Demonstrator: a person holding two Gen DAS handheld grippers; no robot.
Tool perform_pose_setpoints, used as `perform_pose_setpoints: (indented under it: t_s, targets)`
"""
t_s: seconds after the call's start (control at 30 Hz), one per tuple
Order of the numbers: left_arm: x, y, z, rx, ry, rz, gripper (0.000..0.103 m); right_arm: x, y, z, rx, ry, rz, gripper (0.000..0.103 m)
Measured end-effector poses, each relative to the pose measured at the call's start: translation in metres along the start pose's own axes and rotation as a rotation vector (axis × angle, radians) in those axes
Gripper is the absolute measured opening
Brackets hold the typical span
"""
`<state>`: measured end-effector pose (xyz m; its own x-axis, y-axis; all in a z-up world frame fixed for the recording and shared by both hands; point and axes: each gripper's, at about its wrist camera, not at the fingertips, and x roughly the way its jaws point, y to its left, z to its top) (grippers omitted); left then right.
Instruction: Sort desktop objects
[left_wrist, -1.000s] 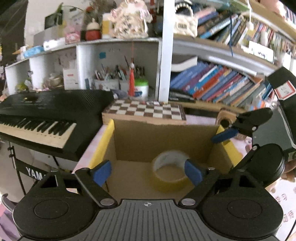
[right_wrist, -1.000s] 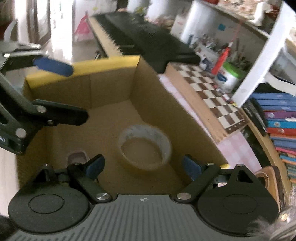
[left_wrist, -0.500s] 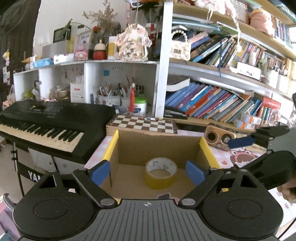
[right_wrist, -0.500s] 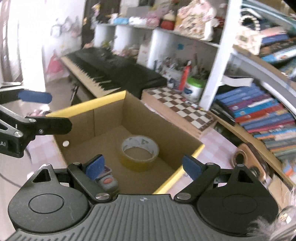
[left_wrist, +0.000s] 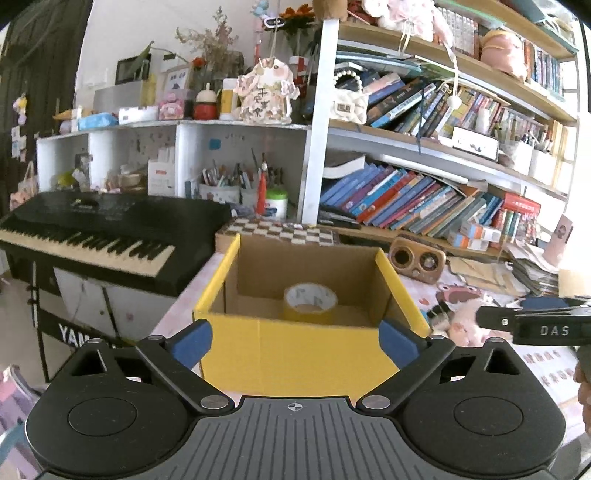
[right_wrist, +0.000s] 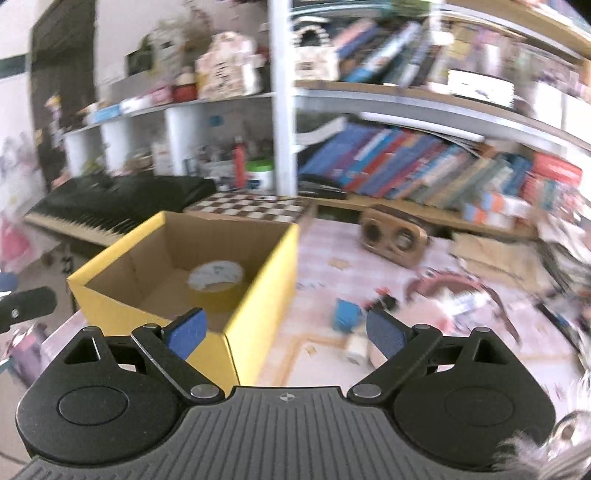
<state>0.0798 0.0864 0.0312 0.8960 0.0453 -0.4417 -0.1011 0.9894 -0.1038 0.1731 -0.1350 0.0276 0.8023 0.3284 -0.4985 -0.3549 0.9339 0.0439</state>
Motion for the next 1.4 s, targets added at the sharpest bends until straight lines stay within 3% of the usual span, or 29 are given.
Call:
perform_pose_setpoints:
  t_s: [0.4,0.8,1.4]
  targets:
    - [-0.035,-0.016,-0.038,-0.024,0.027,-0.018,0.099,-0.063,0.007,-0.058,0.109,-0.024,-0.101,0.096]
    - [-0.058,-0.036,-0.06,0.016,0.047,-0.025,0.103,-0.093,0.021,-0.09,0.093,0.017,-0.099,0.099]
    - [-0.058,-0.055,-0.07,0.065,0.104,-0.174,0.103,-0.111,0.015,-0.111,0.114,0.076,-0.132,0.1]
